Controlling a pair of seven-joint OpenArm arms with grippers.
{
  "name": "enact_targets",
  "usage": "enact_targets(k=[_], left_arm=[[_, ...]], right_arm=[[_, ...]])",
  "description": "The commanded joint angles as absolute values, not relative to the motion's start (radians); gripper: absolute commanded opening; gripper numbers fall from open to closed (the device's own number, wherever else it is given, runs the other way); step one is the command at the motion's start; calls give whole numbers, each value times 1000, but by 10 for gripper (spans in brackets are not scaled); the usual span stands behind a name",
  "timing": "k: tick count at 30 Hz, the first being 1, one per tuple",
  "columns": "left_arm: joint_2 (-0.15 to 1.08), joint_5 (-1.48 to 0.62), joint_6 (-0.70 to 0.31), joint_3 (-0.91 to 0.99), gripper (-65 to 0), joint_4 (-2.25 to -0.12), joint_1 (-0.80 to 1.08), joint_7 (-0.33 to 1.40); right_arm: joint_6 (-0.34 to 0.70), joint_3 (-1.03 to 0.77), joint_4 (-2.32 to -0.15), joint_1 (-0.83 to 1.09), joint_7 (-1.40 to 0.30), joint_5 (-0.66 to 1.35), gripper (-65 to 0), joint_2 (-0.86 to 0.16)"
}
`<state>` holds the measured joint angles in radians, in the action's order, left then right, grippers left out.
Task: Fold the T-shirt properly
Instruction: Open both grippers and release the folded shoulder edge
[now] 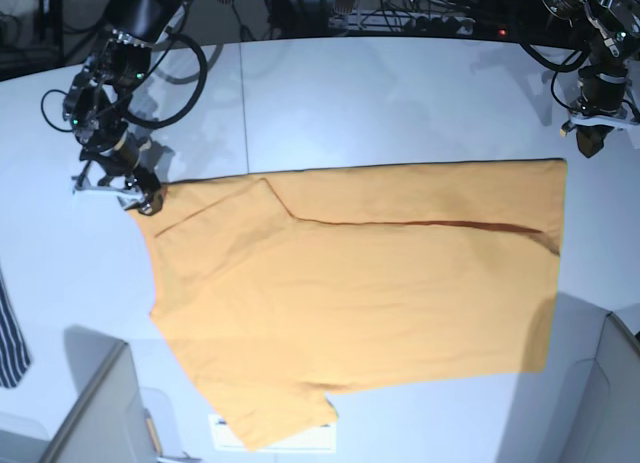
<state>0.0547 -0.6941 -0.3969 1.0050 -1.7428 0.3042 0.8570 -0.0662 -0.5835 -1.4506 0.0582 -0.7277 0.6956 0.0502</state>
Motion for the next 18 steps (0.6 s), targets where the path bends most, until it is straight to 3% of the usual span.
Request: enact_targets(k=[1,3,6,18], left_arm=[[64,-711,-404,1010,-474,-1756,305,835],[54,-711,-404,1010,-337,-1755,305,835],[47,-711,-403,1010,-242,-1715,295,835],[50,-711,-401,1009,-230,-1455,203,835]], right_arm=[[-88,-584,-1440,56,-762,657,-318,51],[-88,-584,-1440,53,-762,657,-320,51],[-88,-584,-1440,44,-760,656,-323,45],[-68,-581,-1386,33,-760,656,-324,30]])
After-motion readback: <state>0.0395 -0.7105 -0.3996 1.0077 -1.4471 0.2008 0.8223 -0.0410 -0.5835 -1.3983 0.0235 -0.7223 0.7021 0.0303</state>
